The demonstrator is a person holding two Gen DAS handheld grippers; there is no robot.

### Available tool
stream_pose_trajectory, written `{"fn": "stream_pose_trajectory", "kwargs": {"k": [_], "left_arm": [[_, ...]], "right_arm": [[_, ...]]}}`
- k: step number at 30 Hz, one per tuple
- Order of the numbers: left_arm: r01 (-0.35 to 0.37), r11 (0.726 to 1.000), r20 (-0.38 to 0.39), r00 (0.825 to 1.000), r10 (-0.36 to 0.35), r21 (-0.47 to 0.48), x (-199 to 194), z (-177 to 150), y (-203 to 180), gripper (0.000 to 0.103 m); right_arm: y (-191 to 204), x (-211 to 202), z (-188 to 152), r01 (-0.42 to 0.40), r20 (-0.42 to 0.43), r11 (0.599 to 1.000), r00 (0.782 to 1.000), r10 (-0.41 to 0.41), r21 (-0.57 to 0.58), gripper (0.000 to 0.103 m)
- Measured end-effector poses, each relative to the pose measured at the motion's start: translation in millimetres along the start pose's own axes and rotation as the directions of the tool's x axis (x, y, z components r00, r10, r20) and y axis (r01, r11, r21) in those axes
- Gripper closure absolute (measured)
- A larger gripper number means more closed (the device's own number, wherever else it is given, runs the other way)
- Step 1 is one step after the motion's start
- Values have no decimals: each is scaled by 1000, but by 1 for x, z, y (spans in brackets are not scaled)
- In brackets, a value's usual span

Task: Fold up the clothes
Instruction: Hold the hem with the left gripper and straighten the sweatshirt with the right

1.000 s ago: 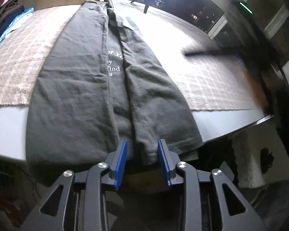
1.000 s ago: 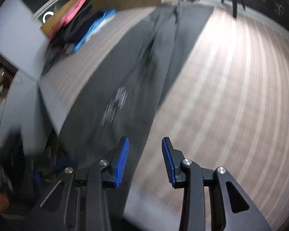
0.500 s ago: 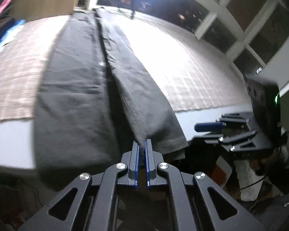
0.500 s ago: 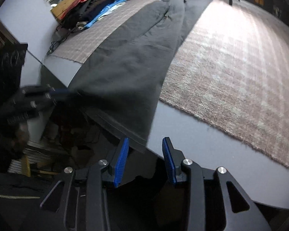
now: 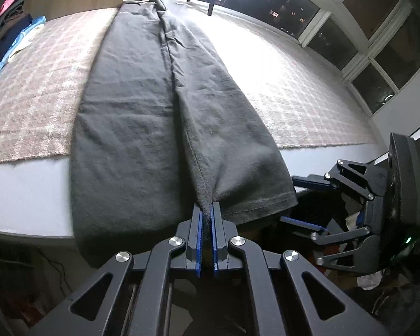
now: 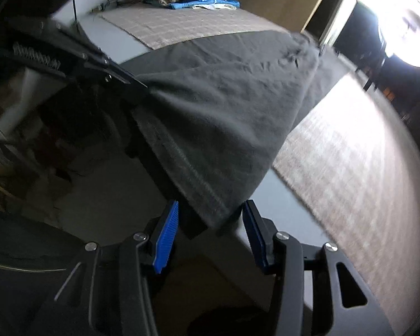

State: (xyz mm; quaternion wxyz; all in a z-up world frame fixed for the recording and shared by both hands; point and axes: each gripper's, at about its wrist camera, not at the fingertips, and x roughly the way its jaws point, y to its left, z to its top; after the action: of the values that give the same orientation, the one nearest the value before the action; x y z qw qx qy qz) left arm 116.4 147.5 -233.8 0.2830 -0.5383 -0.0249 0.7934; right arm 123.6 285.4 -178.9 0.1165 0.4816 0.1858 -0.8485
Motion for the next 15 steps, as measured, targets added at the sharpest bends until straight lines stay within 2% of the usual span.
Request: {"fn": "stream_pose_trajectory", "kwargs": {"k": [2,4,6,9,12,13,15], "left_arm": [[2,1000,0,1000,-2,2,1,2,-1,99],[13,1000,4,1000,-13,-1,-1,4,-1,99],[42,999,21,999,-42,-16,-9,6,0,99],[76,997,79,994,-74,-28,-31,9,0,99],[39,999,87,995,-38,-18,-36,4,7,98],[31,999,61,998,-29,-32,-29,2,13,99],[12,998,4,1000,-11,-55,-13,-4,23,99]], "right_arm": [[5,3,3,34,6,999,999,-34,-28,69],[5,3,8,7,18,1000,1000,-6,-22,82],[1,-8,10,13,48,1000,999,-13,-14,92],[-8,-36,16,25,98,1000,995,-25,5,93],[-11,-63,20,30,153,1000,988,-31,4,92],[-8,-60,20,19,124,1000,992,-16,-22,87],[-3,-41,16,-10,15,998,1000,11,-61,85]]}}
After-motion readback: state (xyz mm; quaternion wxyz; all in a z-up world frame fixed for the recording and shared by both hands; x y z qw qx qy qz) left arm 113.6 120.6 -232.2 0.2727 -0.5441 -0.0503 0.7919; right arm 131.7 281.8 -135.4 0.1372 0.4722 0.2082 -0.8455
